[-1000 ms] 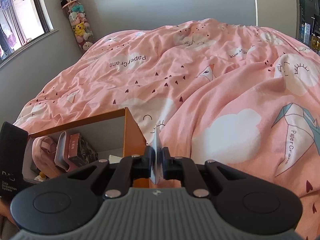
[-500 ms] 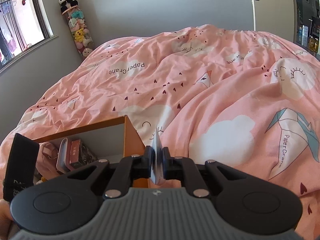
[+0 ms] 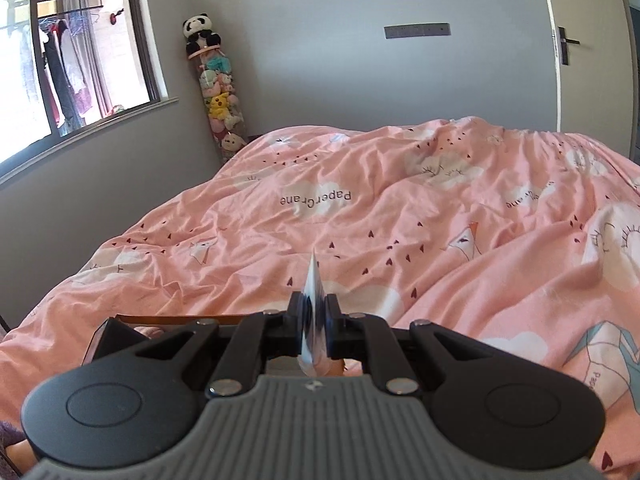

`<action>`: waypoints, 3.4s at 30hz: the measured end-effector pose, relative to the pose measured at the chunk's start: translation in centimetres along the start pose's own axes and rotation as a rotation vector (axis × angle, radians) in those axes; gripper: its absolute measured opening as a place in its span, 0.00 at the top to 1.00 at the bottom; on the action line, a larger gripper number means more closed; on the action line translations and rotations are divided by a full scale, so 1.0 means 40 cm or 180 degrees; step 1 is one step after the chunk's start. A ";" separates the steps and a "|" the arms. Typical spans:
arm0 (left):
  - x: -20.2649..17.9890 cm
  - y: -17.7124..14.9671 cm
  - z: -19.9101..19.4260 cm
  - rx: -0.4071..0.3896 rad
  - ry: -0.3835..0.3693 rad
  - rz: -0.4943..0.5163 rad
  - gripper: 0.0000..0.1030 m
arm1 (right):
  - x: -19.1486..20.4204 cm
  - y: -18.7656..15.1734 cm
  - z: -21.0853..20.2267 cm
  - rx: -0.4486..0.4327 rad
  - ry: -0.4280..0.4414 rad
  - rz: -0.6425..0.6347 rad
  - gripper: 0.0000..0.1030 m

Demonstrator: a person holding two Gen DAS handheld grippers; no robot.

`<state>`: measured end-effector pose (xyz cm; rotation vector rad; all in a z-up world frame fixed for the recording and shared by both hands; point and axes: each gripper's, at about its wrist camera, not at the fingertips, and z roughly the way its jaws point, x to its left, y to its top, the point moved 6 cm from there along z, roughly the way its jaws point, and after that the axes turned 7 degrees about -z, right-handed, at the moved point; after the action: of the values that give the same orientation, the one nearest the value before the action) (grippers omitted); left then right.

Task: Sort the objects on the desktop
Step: 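Lower the white cream tube into the orange box corner and open the right tool, then move the left tool to the round compact while the right tool reaches the feather toy, then grasp the round compact with the left tool while the right tool grasps the feather toy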

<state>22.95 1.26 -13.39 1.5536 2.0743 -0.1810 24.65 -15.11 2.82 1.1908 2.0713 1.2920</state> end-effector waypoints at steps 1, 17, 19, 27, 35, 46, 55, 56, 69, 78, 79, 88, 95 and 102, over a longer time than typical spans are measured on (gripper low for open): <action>0.003 0.001 -0.019 -0.0061 0.0030 0.0046 0.54 | 0.010 0.002 0.011 0.0009 0.0041 -0.0037 0.90; 0.045 -0.010 -0.164 -0.0644 0.0478 0.0214 0.54 | 0.080 -0.104 0.272 0.0675 0.0078 -0.0842 0.90; 0.058 -0.010 -0.162 -0.0627 0.0507 0.0181 0.54 | 0.080 -0.116 0.286 0.0747 -0.0080 -0.0940 0.90; 0.090 -0.025 -0.183 -0.0642 0.0543 0.0097 0.54 | 0.081 -0.136 0.317 0.0893 -0.0386 -0.1063 0.89; 0.096 -0.043 -0.209 -0.0682 0.0549 0.0091 0.54 | 0.089 -0.126 0.299 0.0853 -0.0452 -0.1110 0.90; 0.072 -0.111 -0.293 -0.0851 0.0535 0.0258 0.54 | 0.119 -0.077 0.131 0.0552 -0.0365 -0.0964 0.83; 0.059 -0.200 -0.378 -0.1018 0.0621 0.0498 0.54 | 0.159 -0.111 -0.057 0.0268 -0.0156 -0.0685 0.73; 0.062 -0.211 -0.384 -0.1014 0.0634 0.0512 0.54 | 0.163 -0.119 -0.075 0.0239 -0.0144 -0.0663 0.71; 0.227 -0.317 -0.266 -0.0269 0.1006 0.0105 0.54 | 0.169 -0.268 -0.191 0.0443 0.0033 -0.0319 0.67; 0.306 -0.340 -0.179 -0.0010 0.1013 -0.0239 0.45 | 0.144 -0.351 -0.195 0.0671 -0.0050 -0.0151 0.67; 0.311 -0.344 -0.170 0.0018 0.1016 -0.0244 0.44 | 0.143 -0.356 -0.191 0.0689 -0.0051 -0.0140 0.67; 0.336 -0.354 -0.136 0.0130 0.0819 -0.0379 0.37 | 0.153 -0.408 -0.167 0.0944 0.0055 -0.0123 0.53; 0.335 -0.371 -0.168 -0.0043 0.0740 -0.0347 0.62 | 0.152 -0.440 -0.141 0.1203 0.0030 -0.0129 0.41; 0.270 -0.380 -0.196 -0.0225 0.0476 0.0167 0.73 | 0.168 -0.448 -0.115 0.1260 0.0073 -0.0246 0.41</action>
<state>4.22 8.71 -15.19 1.6202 2.1257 0.0284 9.81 -15.46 -10.11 1.2405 2.4395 0.8875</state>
